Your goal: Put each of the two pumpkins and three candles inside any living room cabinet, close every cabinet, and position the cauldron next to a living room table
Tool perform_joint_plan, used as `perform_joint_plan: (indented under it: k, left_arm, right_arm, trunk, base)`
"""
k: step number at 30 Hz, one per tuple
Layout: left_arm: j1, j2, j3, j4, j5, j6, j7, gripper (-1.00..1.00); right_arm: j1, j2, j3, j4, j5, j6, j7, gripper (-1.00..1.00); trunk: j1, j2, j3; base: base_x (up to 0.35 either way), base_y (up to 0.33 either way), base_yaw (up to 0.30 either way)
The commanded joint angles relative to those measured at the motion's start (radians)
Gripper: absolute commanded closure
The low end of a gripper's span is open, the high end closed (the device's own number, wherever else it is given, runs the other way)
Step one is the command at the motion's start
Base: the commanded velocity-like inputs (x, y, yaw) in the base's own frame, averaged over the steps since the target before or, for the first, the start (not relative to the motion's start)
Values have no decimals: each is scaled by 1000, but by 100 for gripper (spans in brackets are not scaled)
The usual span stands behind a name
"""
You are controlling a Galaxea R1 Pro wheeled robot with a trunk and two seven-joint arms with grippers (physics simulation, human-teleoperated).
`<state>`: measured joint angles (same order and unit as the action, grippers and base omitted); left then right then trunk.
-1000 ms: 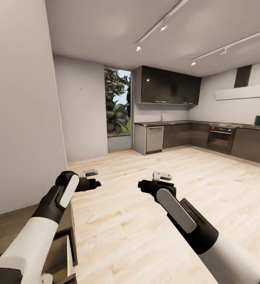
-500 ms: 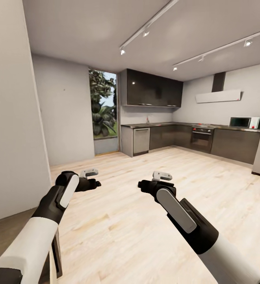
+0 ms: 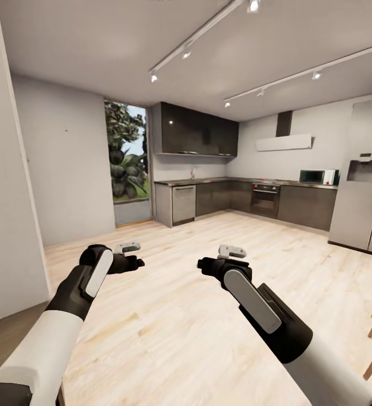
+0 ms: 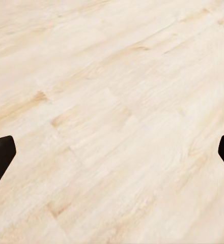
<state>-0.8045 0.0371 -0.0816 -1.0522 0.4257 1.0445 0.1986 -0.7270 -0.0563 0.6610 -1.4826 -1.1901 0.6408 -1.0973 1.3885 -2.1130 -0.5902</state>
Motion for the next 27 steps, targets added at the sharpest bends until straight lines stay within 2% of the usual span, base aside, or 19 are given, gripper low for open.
perform_joint_plan:
  k: [1, 27]
  left_arm:
    - [-1, 1, -3, -1, 11, 3, 10, -100]
    - [-1, 1, -3, -1, 10, 3, 10, -100]
  right_arm:
    - [-2, 0, 2, -1, -5, 7, -7, -100]
    - [-2, -1, 2, -1, -5, 7, -7, -100]
  trunk:
    - [0, -1, 0]
    - [0, -1, 29]
  base:
    - [0, 0, -237]
    - [0, 0, -238]
